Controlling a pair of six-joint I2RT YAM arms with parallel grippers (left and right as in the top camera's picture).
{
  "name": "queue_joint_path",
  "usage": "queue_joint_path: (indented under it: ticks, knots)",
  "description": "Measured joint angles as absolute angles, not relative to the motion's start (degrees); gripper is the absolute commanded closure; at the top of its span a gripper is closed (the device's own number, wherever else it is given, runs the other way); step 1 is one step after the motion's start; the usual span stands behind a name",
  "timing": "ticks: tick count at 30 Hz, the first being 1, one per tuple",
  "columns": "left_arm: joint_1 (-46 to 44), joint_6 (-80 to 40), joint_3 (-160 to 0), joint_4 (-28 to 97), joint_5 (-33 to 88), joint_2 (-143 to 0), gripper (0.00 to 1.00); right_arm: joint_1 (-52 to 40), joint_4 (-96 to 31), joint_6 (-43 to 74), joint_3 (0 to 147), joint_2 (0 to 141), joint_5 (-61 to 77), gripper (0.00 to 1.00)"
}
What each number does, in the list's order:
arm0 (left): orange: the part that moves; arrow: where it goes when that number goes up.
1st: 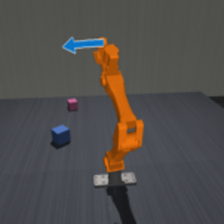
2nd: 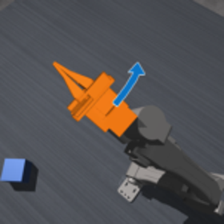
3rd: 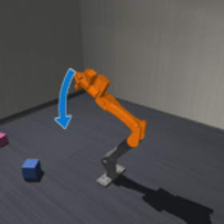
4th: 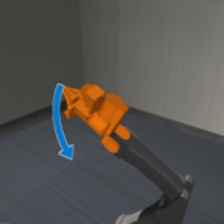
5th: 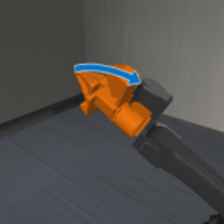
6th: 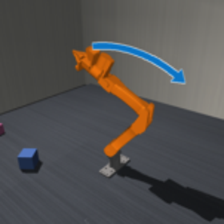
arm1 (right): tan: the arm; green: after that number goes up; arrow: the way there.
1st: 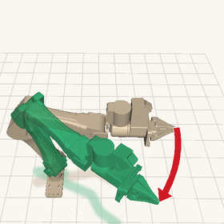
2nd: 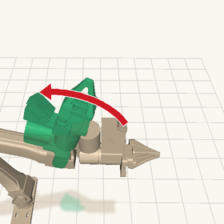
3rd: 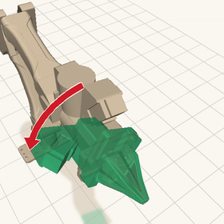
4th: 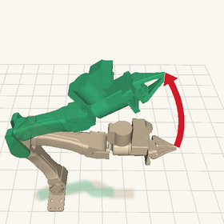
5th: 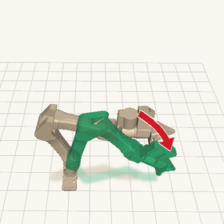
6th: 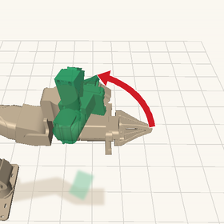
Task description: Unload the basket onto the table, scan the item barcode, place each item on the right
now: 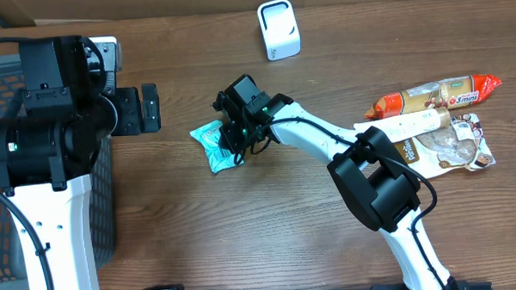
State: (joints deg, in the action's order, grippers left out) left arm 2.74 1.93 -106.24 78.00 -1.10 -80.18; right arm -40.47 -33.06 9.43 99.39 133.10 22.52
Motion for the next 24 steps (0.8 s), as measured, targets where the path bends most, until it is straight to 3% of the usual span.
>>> queue_joint_path:
  ticks: [8, 17, 24]
  knots:
    - [2.74, 1.96, -106.24, 78.00, -1.10, -80.18, 0.00, -40.34, -48.82, 8.97, 105.32, 132.09, 12.49, 0.96]
    - [2.74, 1.96, -106.24, 78.00, -1.10, -80.18, 0.00, -45.89, -63.55, 14.17, 108.49, 127.50, -41.17, 0.96]
    - [2.74, 1.96, -106.24, 78.00, -1.10, -80.18, 0.01, -50.85, -64.14, 8.78, 108.47, 129.84, -58.57, 0.96]
